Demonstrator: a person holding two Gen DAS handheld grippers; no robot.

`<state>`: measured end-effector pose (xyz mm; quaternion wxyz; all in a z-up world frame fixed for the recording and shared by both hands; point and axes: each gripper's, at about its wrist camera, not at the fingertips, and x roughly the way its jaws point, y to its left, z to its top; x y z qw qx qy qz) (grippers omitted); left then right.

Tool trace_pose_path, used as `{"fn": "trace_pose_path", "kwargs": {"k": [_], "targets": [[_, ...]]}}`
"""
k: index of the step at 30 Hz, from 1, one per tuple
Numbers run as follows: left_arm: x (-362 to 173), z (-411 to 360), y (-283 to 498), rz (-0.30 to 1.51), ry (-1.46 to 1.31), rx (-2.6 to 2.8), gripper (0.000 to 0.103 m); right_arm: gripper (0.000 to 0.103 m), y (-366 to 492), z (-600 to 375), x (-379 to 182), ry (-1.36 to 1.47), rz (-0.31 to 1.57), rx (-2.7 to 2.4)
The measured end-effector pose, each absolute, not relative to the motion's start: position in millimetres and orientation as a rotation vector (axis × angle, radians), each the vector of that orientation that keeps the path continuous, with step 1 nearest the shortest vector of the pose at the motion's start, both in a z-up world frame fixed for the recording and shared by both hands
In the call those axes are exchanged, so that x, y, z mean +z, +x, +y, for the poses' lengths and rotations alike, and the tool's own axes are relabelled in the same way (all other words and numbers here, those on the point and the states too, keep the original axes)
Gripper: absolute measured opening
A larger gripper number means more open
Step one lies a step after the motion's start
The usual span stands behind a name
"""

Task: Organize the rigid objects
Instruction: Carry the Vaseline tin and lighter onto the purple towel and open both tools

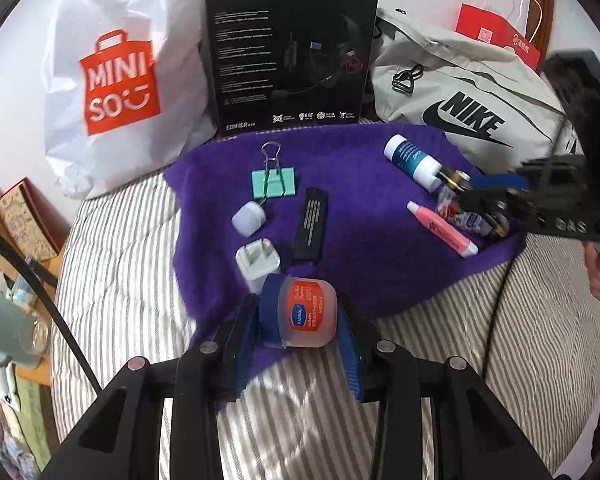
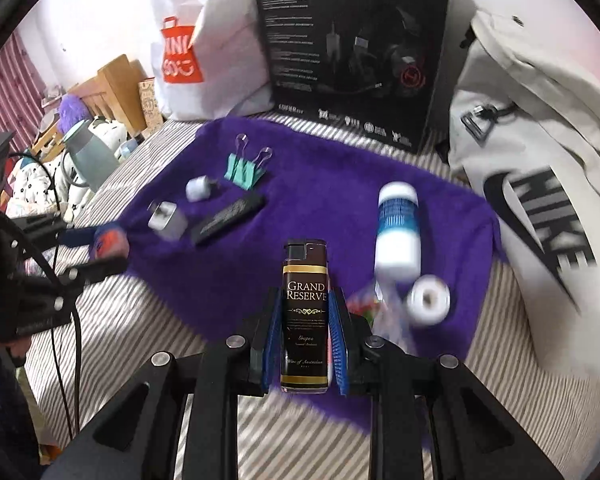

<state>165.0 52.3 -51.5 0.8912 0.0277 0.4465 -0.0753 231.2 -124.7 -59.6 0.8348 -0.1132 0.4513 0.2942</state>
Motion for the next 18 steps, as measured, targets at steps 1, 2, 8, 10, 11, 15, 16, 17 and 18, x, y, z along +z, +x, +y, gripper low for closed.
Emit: {"fn": "trace_pose_path", "kwargs": {"k": [1, 2, 8, 10, 11, 15, 16, 17, 18], "targets": [[-51.5, 51.7, 169.0, 0.926, 0.058, -0.156, 0.035, 0.023, 236.9, -121.7, -60.2, -0.241, 0.96, 0.625], [-51.9, 51.1, 173.9, 0.928, 0.055, -0.159, 0.035, 0.023, 245.8, -117.2, -62.1, -0.247, 0.967, 0.623], [-57.4, 47.2, 192.6, 0.939, 0.05, -0.179, 0.035, 0.023, 286.1, -99.2, -80.0, -0.271, 1.001, 0.596], [-59.7, 47.2, 197.5, 0.946, 0.05, -0.181, 0.035, 0.023, 295.3, -94.9, -87.4, -0.286, 1.011, 0.582], [-60.5, 47.0, 199.4, 0.948, 0.05, -0.182, 0.035, 0.023, 298.3, -92.9, -90.4, -0.294, 1.017, 0.578], [-64.6, 47.9, 205.8, 0.955, 0.042, -0.185, 0.035, 0.023, 307.9, -89.2, -99.8, -0.31, 1.029, 0.562], [-65.4, 47.9, 206.7, 0.956, 0.042, -0.186, 0.035, 0.023, 310.2, -88.6, -101.9, -0.311, 1.034, 0.561], [-65.9, 47.9, 207.7, 0.955, 0.042, -0.189, 0.035, 0.023, 311.9, -87.9, -103.7, -0.315, 1.038, 0.557], [-66.6, 47.9, 208.6, 0.955, 0.042, -0.191, 0.035, 0.023, 313.4, -87.2, -105.5, -0.32, 1.04, 0.554]]}}
